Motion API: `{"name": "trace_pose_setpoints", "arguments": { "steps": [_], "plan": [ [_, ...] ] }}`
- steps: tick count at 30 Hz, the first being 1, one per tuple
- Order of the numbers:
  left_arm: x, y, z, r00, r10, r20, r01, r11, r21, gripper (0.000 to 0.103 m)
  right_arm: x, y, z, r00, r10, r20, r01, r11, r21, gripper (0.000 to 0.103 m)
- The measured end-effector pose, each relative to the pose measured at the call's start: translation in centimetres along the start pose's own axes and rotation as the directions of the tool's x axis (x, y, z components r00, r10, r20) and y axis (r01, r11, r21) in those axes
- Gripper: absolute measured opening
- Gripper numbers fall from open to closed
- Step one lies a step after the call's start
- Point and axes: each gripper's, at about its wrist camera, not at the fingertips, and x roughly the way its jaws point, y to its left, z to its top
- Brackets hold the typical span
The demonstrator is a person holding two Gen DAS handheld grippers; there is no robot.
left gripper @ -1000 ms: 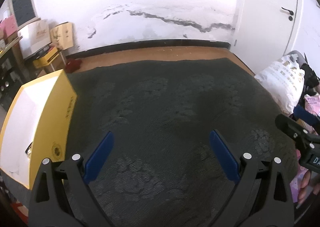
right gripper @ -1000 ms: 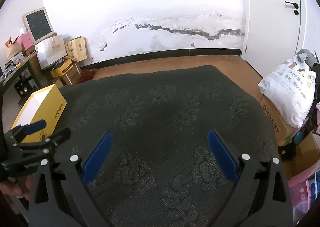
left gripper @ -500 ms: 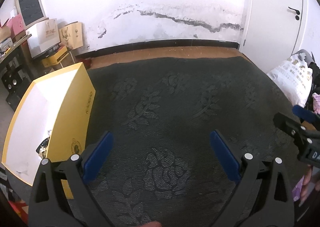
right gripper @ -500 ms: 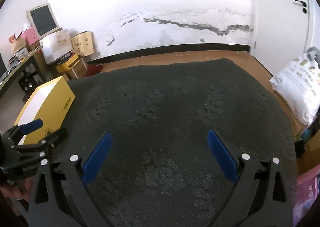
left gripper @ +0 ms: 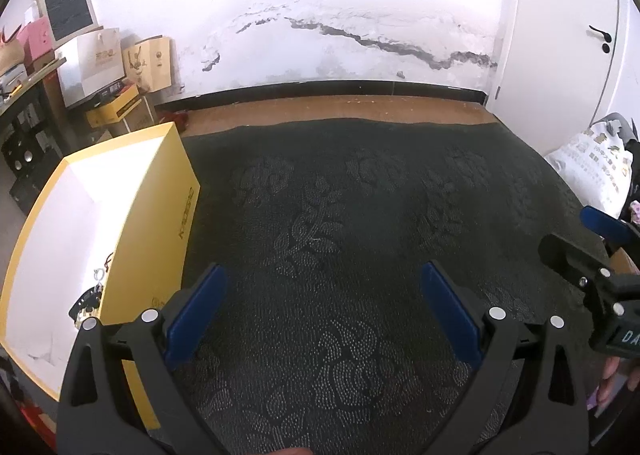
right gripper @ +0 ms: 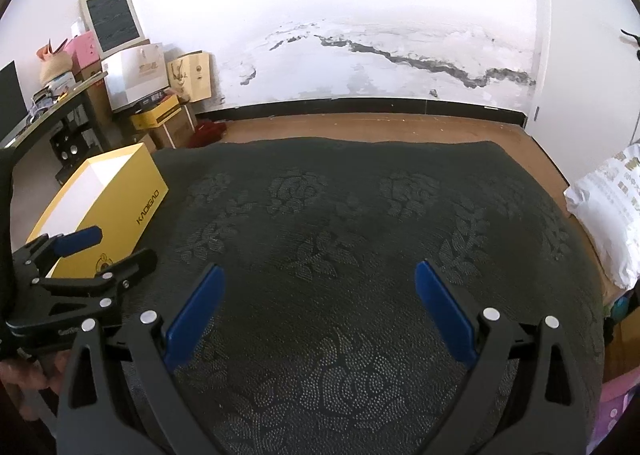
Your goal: Organize jewelry
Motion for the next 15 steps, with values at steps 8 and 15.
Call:
{"name": "trace_pose_setpoints", "arguments": {
  "steps": [8, 15],
  "plan": [
    [0.32, -0.36, 0.5, 1.0, -0.025, -0.004, 0.025, 1.0, 0.002, 0.097, 0.37, -0.15, -0.08, 1.0, -0.008, -0.007, 0.008, 1.0, 0.007, 0.093],
    [0.36, -0.73, 0.5, 1.0, -0.027, 0.001, 0.027, 1.0, 0.002, 0.097, 0.15, -0.55, -0.25, 1.0, -0.011, -0.013, 0.011, 1.0, 0.012, 0.093]
  ]
}}
